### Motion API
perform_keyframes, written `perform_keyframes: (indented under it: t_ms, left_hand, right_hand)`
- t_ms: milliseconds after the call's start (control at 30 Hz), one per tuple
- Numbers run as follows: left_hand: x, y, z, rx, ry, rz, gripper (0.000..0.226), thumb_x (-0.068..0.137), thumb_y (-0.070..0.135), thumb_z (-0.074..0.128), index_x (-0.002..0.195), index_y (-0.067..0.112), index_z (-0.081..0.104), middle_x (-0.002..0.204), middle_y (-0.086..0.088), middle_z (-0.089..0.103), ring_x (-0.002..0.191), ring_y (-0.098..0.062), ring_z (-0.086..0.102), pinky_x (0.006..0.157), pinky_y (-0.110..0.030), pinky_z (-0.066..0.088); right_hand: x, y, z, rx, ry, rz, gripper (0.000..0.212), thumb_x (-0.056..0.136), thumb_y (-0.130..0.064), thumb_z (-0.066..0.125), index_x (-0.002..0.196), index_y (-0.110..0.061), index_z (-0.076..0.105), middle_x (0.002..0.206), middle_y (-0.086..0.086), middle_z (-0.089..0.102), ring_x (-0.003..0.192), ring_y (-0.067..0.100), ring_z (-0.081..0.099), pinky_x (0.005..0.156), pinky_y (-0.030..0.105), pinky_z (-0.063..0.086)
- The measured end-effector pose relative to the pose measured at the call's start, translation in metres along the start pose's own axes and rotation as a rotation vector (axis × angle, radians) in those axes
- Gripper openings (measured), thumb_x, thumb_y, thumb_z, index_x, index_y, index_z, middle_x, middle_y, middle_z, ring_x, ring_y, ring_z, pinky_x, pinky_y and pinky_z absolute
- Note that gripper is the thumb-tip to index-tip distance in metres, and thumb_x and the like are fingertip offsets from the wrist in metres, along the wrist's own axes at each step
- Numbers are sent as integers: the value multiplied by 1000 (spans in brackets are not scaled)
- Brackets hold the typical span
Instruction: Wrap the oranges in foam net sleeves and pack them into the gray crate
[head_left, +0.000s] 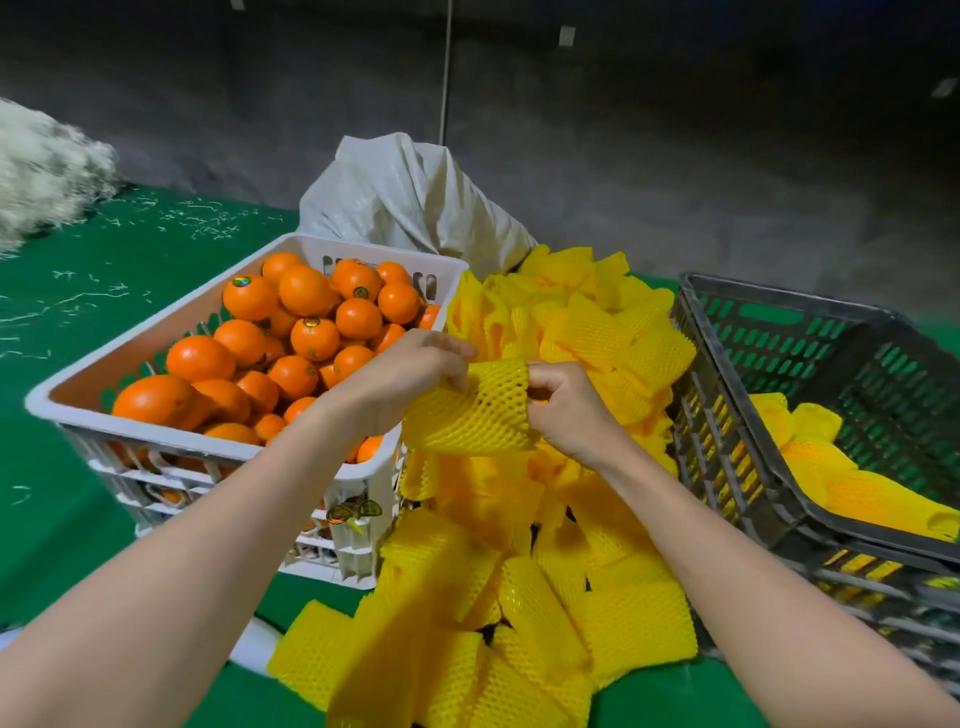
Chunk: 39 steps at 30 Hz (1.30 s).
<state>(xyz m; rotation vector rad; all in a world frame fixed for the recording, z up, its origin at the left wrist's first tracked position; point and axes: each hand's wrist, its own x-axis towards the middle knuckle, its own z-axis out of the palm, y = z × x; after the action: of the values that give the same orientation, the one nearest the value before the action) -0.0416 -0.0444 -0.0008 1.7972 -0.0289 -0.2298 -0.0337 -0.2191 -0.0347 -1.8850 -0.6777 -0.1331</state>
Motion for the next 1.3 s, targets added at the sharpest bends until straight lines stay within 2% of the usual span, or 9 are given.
perform_keyframes:
  t_ms: [100,267,400,500,600,800,900,1067,1300]
  left_hand:
    - [-13,0,-4,16,12,-4,33,84,-3,51,110,16,61,121,-8,56,113,-30,53,94,-41,45]
    - [-39,-8,-10,-127,31,-67,33,86,-6,45,105,14,64,108,-14,61,92,-29,62,65,-30,53]
    - [-63,-30,-17,-228,-11,-82,36,86,-9,40,98,13,66,87,-11,69,66,-21,69,48,-24,52]
    - [-81,-56,-20,-227,-3,-109,36,85,-7,46,74,16,71,74,-7,68,63,-18,67,52,-26,53]
    - [-93,-82,-20,-284,103,-220,31,83,-2,59,60,15,70,68,-8,66,61,-20,66,57,-30,51]
    - [-113,-109,-23,-441,36,-409,8,61,7,74,63,7,66,65,-11,65,55,-23,65,52,-29,52]
    - [-119,-119,-25,-487,8,-474,21,58,11,68,76,2,63,73,-15,68,60,-25,66,53,-29,53]
    - [-123,-131,-29,-585,14,-514,32,58,14,64,85,-1,60,77,-17,69,62,-28,66,55,-29,56]
    - [-120,-136,-22,-593,18,-482,34,62,9,72,89,1,54,71,-15,67,59,-24,65,54,-28,54]
  right_hand:
    - [0,-5,10,51,-59,-8,46,74,19,60,109,-11,63,98,-8,65,88,-13,60,78,11,46]
    - [-9,-11,22,81,-111,-28,48,73,21,61,104,-14,64,94,-2,67,84,9,65,75,25,52]
    - [-23,-20,37,156,-170,-88,42,70,17,65,102,-10,68,93,-9,69,88,-3,64,74,15,50]
    - [-41,-13,57,-50,-122,-223,20,68,13,70,83,0,74,81,9,66,78,17,62,63,28,50]
    - [-56,-1,74,-231,-98,-241,8,64,19,64,66,12,61,75,18,46,69,29,46,55,45,38]
    - [-68,7,97,-188,-178,-260,11,64,21,58,63,11,54,94,4,41,72,22,36,60,39,27]
    - [-71,8,106,-116,-307,-214,12,70,20,57,65,11,52,95,9,43,71,26,41,59,42,27]
    - [-73,0,112,-40,-387,-225,18,75,17,51,67,2,46,92,11,43,78,4,38,61,19,23]
    - [-81,-5,112,-200,-239,-316,19,60,14,46,68,-2,50,95,17,51,68,6,29,56,21,18]
